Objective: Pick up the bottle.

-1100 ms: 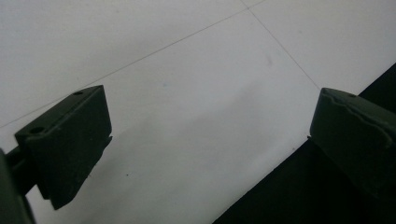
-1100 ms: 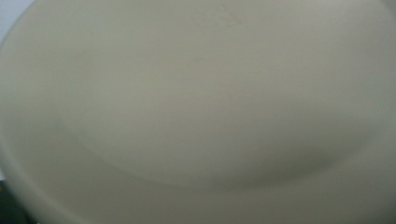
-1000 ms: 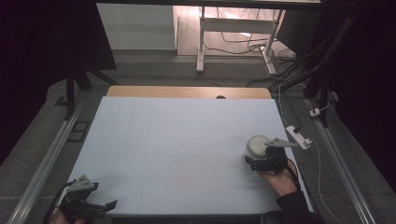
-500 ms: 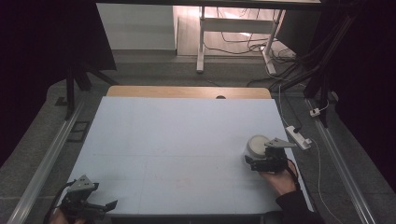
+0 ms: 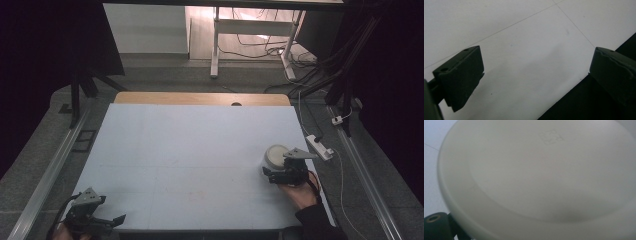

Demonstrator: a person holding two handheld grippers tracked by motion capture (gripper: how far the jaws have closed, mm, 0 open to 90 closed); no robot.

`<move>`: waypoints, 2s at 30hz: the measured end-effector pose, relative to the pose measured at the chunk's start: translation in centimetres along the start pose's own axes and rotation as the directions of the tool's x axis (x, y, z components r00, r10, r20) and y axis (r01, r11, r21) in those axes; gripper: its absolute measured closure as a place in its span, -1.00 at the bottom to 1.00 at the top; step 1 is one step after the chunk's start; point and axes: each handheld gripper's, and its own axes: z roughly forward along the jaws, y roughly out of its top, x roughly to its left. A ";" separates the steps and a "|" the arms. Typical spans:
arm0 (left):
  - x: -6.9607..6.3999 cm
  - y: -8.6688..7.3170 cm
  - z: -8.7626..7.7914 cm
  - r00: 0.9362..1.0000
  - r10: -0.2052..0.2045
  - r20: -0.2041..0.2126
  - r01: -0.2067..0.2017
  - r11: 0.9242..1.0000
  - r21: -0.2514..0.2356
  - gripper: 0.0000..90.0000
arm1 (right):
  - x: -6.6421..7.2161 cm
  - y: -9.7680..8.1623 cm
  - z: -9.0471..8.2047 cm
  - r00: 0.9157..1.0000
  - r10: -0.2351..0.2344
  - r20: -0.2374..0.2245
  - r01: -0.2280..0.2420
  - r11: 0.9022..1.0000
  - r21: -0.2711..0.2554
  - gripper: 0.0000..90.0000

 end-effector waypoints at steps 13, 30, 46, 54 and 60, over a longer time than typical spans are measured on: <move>0.0 0.0 0.0 1.000 -0.003 0.000 0.003 1.000 -0.001 -0.99 | 1.2 0.8 -0.5 0.998 -0.021 -0.061 0.019 0.999 -0.032 -0.86; 0.0 0.0 0.0 1.000 -0.003 0.000 0.003 1.000 -0.002 -0.99 | 3.9 2.9 -0.1 0.979 -0.113 -0.170 0.103 0.993 -0.064 -0.86; 0.0 0.0 0.0 1.000 -0.001 0.003 0.001 1.000 -0.002 -0.99 | 7.7 5.0 1.8 0.934 -0.215 -0.285 0.203 0.977 -0.072 -0.85; 0.0 0.0 0.0 1.000 0.000 0.004 0.000 1.000 0.000 -0.99 | 9.8 5.9 3.0 0.915 -0.248 -0.319 0.240 0.969 -0.064 -0.85; 0.1 0.0 0.0 1.000 0.000 0.004 0.000 1.000 0.000 -0.99 | 10.8 6.3 3.5 0.904 -0.265 -0.335 0.260 0.964 -0.062 -0.85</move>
